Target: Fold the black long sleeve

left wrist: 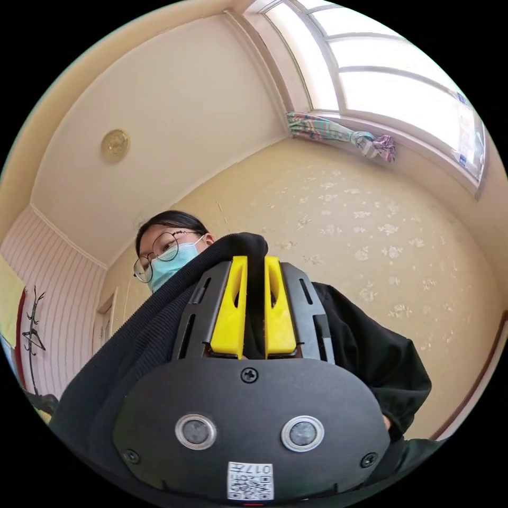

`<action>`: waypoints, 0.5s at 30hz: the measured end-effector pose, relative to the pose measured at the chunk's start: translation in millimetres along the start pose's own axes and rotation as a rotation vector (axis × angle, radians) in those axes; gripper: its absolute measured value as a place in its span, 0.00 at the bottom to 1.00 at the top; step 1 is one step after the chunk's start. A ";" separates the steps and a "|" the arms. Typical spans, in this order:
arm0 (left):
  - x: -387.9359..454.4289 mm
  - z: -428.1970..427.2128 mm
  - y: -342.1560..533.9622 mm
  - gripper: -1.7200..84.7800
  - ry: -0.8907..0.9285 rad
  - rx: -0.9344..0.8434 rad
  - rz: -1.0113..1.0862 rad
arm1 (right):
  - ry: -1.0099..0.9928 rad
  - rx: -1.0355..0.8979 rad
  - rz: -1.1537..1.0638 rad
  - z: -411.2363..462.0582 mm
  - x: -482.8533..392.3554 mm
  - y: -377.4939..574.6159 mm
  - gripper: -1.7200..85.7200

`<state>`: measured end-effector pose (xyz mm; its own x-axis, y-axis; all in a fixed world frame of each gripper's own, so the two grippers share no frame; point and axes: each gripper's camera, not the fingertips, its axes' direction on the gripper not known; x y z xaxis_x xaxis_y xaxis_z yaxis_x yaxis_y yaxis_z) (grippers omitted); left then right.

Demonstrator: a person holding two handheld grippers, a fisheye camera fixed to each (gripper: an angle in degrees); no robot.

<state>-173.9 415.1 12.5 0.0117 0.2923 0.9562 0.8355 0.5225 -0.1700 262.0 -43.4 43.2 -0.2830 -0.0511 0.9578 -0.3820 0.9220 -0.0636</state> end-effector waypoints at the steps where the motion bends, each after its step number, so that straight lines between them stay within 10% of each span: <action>1: -0.7 -1.1 0.7 0.09 -0.016 -0.001 0.001 | -0.034 0.002 -0.005 -2.0 1.4 -2.4 0.14; 7: 7.1 -19.4 -17.0 0.09 -0.349 -0.142 -0.059 | -0.072 0.207 0.034 -62.4 -7.5 -16.6 0.08; 15: 50.2 -69.7 -29.1 0.08 -1.682 -0.240 -0.374 | -0.161 0.496 -0.044 -140.8 -63.7 -22.4 0.07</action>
<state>-159.3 358.6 82.0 -0.5914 0.7192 -0.3647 0.7175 0.6758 0.1690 412.5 -6.7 23.1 -0.3738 -0.1797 0.9099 -0.7562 0.6270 -0.1869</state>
